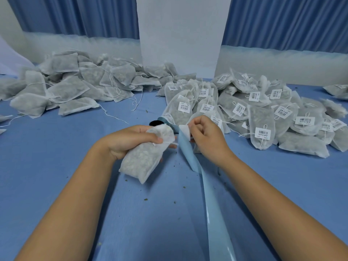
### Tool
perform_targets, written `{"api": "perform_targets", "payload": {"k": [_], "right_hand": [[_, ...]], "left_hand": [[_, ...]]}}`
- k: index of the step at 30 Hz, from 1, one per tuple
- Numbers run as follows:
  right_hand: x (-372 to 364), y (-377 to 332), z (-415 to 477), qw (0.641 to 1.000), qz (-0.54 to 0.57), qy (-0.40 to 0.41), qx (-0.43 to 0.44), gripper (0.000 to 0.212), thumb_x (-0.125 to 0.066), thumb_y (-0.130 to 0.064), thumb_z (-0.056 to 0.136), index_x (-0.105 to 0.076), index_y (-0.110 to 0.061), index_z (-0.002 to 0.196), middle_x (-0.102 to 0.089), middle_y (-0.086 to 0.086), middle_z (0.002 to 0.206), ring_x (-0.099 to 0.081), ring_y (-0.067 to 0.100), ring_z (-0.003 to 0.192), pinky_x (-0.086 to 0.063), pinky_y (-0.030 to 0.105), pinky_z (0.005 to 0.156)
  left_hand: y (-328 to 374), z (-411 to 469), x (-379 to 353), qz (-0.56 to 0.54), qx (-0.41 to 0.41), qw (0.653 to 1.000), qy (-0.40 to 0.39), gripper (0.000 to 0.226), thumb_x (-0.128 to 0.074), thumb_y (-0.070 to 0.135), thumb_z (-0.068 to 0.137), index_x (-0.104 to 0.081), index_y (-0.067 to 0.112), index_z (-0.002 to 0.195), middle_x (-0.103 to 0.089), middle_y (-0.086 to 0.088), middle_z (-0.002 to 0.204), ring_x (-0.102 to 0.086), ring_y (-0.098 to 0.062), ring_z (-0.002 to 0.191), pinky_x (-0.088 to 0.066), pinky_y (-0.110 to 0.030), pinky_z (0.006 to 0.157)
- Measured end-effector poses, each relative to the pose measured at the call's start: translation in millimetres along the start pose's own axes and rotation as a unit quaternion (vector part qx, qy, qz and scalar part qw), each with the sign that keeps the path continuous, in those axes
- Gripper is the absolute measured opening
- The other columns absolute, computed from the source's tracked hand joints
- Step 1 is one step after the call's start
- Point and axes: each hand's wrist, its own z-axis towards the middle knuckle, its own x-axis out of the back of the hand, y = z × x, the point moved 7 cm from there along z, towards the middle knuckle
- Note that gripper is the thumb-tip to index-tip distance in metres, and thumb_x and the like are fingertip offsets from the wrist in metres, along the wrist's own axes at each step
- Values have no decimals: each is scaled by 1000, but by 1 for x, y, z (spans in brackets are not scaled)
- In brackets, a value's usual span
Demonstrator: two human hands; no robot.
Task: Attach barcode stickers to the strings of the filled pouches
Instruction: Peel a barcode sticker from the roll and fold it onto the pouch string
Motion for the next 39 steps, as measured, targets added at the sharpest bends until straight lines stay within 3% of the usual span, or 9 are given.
{"api": "perform_targets", "payload": {"k": [4,8,12,16,21,27,31,35,39], "right_hand": [[-7,-19,-9,991,-76,-27,111,8,-50,-16,100,-49,-18,92,-55,-13,74,-52,1,66,-39,19,63],[-15,-23,-16,977,-143,-52,150,4,-50,-17,100,-52,-13,99,-62,-3,88,-56,10,80,-45,28,72],[-9,-15,-10,991,-93,-18,94,7,-48,-16,100,-50,-15,94,-55,-8,73,-50,0,64,-38,15,61],[1,-1,-4,999,-26,32,2,11,-45,-17,102,-51,-11,95,-57,1,69,-53,9,60,-41,24,57],[13,17,-1,980,124,96,-123,11,-43,-18,101,-51,-20,93,-68,7,96,-65,9,59,-54,30,65],[22,11,0,975,138,135,-115,16,-53,-17,97,-58,-18,82,-59,-5,75,-55,2,56,-44,12,52],[8,3,-1,962,226,58,-143,14,-56,-17,97,-65,-17,87,-63,-2,80,-58,8,68,-49,18,56],[-9,-9,-4,900,393,-55,-179,10,-57,-15,97,-66,-14,94,-70,-4,80,-63,8,67,-49,19,55],[-14,-16,-6,896,387,-146,-164,11,-58,-17,97,-68,-17,93,-70,2,95,-67,8,74,-46,19,54]], "left_hand": [[7,4,9,-94,-49,994,42,35,-54,5,92,-65,13,124,-66,-20,126,-55,-46,124,-59,-31,74],[4,4,10,-60,-24,994,89,29,-56,2,92,-72,14,113,-71,-21,104,-70,-26,77,-59,-29,67],[-1,5,11,-13,14,993,114,21,-68,7,80,-68,7,101,-68,-10,83,-66,-21,68,-52,-31,70],[-2,6,10,-7,23,994,108,13,-56,3,93,-68,8,96,-71,-9,78,-68,-19,64,-55,-27,62],[-3,7,15,6,20,993,119,11,-58,5,93,-68,8,98,-70,-10,83,-67,-21,69,-53,-30,68],[-2,-2,29,33,20,993,111,16,-68,13,89,-77,16,102,-75,-10,104,-70,-20,90,-55,-34,85],[9,-7,33,11,-38,991,131,17,-65,13,90,-78,24,93,-76,-1,91,-71,-11,75,-57,-21,63],[20,-6,20,47,-82,989,112,17,-68,14,87,-67,19,103,-73,6,82,-69,-6,70,-53,-18,57],[24,-4,8,80,-96,984,125,9,-71,16,87,-62,14,88,-67,9,68,-64,-6,61,-49,-18,52]]}}
